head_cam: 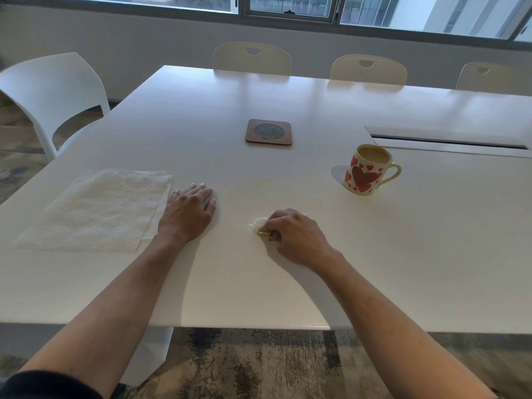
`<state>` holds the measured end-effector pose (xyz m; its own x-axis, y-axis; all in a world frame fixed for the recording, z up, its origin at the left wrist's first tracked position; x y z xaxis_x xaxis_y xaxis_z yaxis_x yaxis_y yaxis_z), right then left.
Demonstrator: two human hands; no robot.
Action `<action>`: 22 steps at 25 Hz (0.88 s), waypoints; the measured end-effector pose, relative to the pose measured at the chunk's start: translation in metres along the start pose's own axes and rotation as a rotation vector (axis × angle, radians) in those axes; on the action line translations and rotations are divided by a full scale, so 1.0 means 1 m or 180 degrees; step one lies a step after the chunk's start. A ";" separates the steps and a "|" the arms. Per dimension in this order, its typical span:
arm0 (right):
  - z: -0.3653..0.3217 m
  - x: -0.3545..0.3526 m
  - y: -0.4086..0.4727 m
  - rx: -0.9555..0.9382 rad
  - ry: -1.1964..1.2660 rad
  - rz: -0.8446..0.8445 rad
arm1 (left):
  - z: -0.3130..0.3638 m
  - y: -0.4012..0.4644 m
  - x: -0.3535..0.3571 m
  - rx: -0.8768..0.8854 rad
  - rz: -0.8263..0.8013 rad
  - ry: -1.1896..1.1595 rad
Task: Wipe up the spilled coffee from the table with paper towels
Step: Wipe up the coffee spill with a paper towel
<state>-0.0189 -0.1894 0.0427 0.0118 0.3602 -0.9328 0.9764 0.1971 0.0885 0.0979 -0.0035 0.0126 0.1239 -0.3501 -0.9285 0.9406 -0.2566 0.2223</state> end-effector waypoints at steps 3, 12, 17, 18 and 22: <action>0.005 -0.008 -0.007 -0.0010 -0.0016 -0.0019 | 0.000 -0.001 0.000 0.0005 0.0001 -0.0016; 0.085 -0.057 -0.018 0.1130 0.0192 0.0816 | 0.000 0.000 0.000 -0.0014 -0.0010 -0.0027; 0.081 -0.039 -0.018 0.1276 0.0004 0.0598 | -0.001 -0.001 -0.001 0.0006 0.0019 -0.0029; 0.078 -0.038 -0.018 0.1276 0.0008 0.0581 | -0.001 -0.001 -0.001 0.0008 0.0016 -0.0033; 0.056 -0.030 -0.015 0.1177 0.0031 0.0383 | -0.001 0.000 0.000 0.0008 0.0012 -0.0025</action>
<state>-0.0215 -0.2538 0.0504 0.1306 0.3698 -0.9199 0.9800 -0.1885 0.0633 0.0979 -0.0031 0.0122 0.1250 -0.3582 -0.9253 0.9393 -0.2576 0.2266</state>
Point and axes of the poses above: each hand's wrist, its own y-axis towards the middle knuckle, its own x-axis out of the palm, z = x × y, the point moved 9 cm from there along y, towards the middle knuckle, and after that the axes turned 2 degrees about y, right-handed, at the moved point
